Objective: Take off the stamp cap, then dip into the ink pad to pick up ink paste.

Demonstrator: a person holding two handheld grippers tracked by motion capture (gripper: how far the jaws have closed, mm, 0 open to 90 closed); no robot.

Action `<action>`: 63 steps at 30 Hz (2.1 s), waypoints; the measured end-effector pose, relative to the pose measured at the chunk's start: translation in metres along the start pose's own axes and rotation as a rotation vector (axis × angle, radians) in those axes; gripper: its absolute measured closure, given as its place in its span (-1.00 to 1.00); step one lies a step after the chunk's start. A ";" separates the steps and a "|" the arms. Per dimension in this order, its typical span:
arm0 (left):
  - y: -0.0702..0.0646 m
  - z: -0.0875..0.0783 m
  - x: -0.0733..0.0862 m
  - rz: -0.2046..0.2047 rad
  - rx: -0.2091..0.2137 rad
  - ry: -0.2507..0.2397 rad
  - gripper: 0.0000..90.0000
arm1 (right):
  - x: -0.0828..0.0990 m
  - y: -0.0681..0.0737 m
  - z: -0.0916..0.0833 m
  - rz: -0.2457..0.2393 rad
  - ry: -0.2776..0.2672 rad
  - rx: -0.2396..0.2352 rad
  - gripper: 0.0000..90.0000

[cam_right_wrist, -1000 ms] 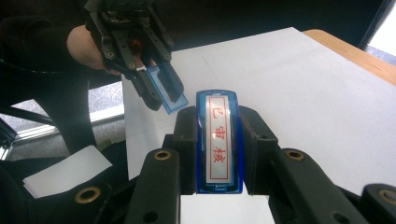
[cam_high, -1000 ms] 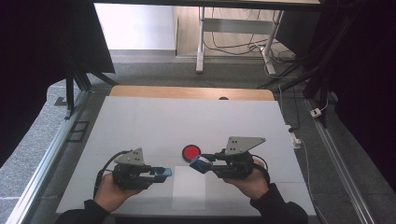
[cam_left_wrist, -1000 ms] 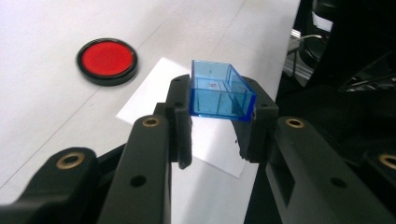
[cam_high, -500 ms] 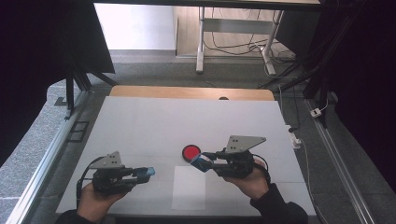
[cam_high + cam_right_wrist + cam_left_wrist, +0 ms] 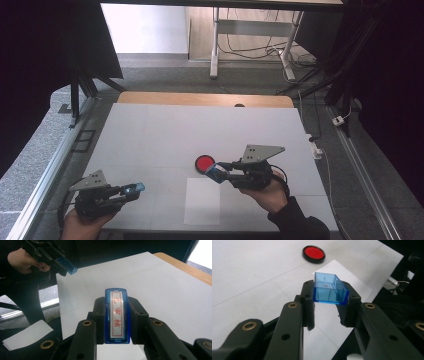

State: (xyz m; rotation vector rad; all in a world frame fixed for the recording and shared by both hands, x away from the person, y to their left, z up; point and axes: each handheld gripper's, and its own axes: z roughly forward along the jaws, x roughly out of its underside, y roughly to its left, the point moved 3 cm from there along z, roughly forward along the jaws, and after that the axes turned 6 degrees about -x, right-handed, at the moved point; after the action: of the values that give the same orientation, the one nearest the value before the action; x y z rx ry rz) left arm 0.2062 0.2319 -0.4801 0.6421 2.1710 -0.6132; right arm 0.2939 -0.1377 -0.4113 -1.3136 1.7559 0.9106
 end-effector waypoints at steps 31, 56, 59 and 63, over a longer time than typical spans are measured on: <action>0.006 -0.002 0.016 0.011 -0.084 0.075 0.51 | 0.006 -0.012 0.008 0.034 0.037 0.041 0.59; 0.005 -0.002 0.017 0.021 -0.091 0.067 0.51 | 0.005 -0.044 0.046 0.059 0.103 0.106 0.59; 0.005 -0.002 0.017 0.018 -0.090 0.067 0.51 | 0.007 -0.050 0.051 0.064 0.119 0.114 0.59; 0.005 -0.002 0.017 0.015 -0.091 0.067 0.51 | 0.010 -0.057 0.057 0.073 0.137 0.130 0.59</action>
State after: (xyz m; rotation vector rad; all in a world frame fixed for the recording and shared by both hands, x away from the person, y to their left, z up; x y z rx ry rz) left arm 0.1987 0.2411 -0.4931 0.6380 2.2401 -0.4881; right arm 0.3561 -0.1050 -0.4523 -1.2595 1.9460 0.7472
